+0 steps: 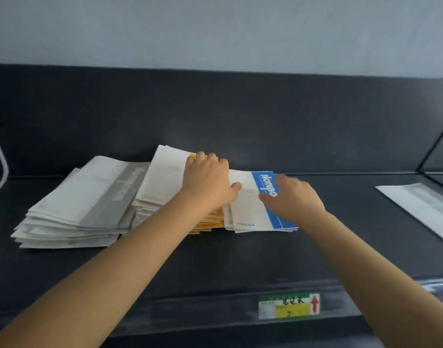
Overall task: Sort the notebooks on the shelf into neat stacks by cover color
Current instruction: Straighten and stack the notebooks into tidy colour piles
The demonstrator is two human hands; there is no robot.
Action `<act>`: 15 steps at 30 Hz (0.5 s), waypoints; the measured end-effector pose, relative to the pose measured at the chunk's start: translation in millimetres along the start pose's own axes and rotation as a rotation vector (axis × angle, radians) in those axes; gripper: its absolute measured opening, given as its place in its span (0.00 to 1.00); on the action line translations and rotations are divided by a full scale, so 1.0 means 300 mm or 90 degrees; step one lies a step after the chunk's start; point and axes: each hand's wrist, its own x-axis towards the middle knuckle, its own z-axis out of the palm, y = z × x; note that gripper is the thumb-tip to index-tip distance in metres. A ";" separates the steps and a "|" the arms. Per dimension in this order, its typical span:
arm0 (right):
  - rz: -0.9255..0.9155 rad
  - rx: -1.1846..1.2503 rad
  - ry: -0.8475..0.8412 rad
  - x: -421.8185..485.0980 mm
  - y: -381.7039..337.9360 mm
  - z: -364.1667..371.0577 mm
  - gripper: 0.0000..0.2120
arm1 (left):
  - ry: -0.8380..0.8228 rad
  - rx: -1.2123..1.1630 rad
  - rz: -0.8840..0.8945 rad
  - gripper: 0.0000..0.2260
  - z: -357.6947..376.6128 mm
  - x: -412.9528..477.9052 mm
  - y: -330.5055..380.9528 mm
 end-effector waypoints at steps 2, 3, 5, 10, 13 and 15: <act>0.047 0.005 0.012 -0.019 0.129 -0.046 0.23 | -0.022 -0.008 0.041 0.26 0.008 0.015 0.116; 0.070 0.006 0.019 -0.027 0.199 -0.069 0.23 | -0.028 -0.016 0.060 0.27 0.009 0.022 0.178; 0.109 0.001 0.028 -0.038 0.344 -0.113 0.25 | -0.026 -0.028 0.092 0.26 0.012 0.038 0.306; 0.162 -0.012 0.036 -0.011 0.709 -0.190 0.25 | -0.058 -0.064 0.116 0.26 0.038 0.086 0.652; 0.165 -0.014 0.024 0.015 0.911 -0.221 0.23 | -0.093 -0.080 0.109 0.27 0.066 0.126 0.858; 0.158 -0.026 0.013 0.030 1.035 -0.238 0.20 | -0.110 -0.098 0.096 0.28 0.083 0.151 0.978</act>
